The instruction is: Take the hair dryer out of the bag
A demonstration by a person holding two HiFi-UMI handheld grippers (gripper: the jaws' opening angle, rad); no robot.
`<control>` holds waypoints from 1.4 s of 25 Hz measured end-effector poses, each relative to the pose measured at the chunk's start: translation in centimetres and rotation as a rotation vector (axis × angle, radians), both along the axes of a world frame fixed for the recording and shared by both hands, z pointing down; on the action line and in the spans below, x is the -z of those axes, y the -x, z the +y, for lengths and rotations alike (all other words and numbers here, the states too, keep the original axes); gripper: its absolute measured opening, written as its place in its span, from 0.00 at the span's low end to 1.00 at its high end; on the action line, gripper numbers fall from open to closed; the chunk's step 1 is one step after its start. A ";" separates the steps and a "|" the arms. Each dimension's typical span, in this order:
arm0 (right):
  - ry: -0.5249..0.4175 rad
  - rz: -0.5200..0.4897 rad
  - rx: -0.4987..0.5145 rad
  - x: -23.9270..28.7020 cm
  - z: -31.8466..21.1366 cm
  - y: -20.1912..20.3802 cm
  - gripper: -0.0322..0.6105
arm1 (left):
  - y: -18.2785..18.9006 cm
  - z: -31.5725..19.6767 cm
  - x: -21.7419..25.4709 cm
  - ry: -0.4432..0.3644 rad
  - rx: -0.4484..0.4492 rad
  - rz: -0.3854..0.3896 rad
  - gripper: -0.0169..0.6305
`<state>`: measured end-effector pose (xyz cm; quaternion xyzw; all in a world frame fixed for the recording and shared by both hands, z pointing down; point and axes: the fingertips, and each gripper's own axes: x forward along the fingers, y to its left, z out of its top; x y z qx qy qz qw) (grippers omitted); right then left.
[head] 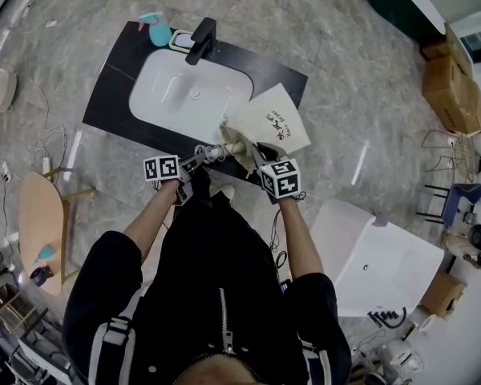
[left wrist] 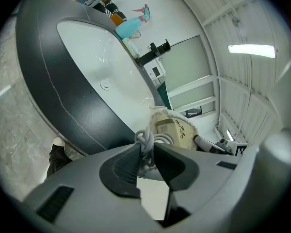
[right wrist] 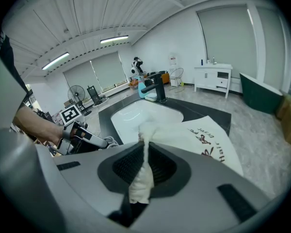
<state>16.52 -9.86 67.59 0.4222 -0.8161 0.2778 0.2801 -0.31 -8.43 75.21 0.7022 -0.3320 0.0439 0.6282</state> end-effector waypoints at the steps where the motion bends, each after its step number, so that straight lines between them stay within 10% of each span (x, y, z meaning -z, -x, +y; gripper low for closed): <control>1: 0.001 -0.001 0.000 0.0 0.0 0.0 0.12 | 0.1 0.1 -0.1 0.002 0.002 -0.002 0.18; 17: 0.000 -0.008 0.002 0.0 0.3 -0.1 0.12 | 1.7 0.0 1.2 -0.225 -0.220 -0.224 0.33; 35: -0.002 -0.026 -0.012 0.0 0.2 -0.1 0.12 | -4.6 0.5 3.7 -0.630 -0.858 -0.522 0.51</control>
